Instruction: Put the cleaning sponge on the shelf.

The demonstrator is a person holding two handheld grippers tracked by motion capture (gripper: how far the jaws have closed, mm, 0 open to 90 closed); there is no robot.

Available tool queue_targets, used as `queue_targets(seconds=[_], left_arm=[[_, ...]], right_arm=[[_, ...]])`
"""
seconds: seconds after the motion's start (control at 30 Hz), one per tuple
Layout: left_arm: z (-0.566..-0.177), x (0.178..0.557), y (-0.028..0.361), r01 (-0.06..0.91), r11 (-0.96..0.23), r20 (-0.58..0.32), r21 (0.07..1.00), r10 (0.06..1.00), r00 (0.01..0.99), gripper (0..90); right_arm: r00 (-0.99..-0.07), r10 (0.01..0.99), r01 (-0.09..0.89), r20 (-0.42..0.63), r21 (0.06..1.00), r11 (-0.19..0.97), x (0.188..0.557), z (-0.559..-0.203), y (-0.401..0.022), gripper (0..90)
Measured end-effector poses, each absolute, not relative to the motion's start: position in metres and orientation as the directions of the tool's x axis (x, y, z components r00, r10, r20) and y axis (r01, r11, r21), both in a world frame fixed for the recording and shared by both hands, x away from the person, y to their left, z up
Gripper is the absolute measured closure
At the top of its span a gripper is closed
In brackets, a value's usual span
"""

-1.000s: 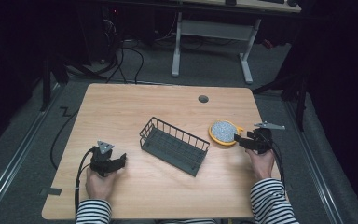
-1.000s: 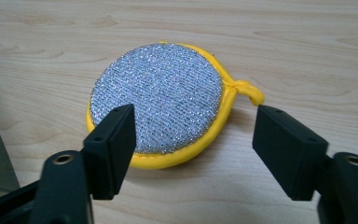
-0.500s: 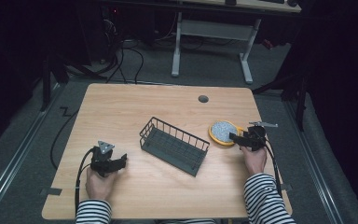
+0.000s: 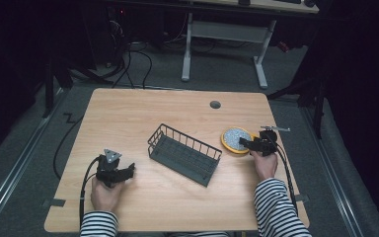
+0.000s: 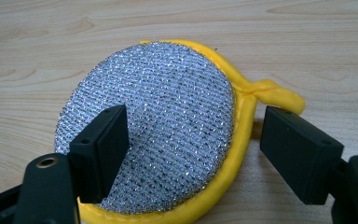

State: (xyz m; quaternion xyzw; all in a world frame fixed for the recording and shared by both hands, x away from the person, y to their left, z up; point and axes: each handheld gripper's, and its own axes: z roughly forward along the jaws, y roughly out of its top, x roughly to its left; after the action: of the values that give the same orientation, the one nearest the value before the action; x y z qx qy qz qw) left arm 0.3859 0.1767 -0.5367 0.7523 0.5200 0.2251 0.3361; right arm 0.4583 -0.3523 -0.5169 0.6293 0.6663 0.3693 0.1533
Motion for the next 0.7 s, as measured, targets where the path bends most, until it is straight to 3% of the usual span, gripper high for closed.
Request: queue_targets(seconds=[0.2,0.27,0.5,0.7], left_arm=[[-0.5366,0.3853,0.1762,0.632,-0.233,-0.011,0.739,0.934,0.357,26.0],[-0.5366,0.3852,0.1762,0.633,-0.232,-0.012,0.739,0.934,0.357,26.0],[-0.5365,0.3852,0.1763,0.633,-0.232,-0.013,0.739,0.934,0.357,26.2],[-0.5365,0.3851,0.1765,0.633,-0.233,-0.012,0.738,0.934,0.358,26.4]], right_arm=[[-0.17,0.937,0.743,0.305,0.664,-0.082,0.4606,-0.5223,-0.356,26.3],[-0.186,0.928,0.748,0.323,0.659,-0.079,0.4605,-0.5225,-0.3568,33.2],[-0.207,0.92,0.757,0.334,0.65,-0.065,0.4608,-0.5223,-0.3576,42.4],[-0.238,0.93,0.74,0.28,0.673,-0.013,0.4581,-0.5187,-0.3543,54.2]])
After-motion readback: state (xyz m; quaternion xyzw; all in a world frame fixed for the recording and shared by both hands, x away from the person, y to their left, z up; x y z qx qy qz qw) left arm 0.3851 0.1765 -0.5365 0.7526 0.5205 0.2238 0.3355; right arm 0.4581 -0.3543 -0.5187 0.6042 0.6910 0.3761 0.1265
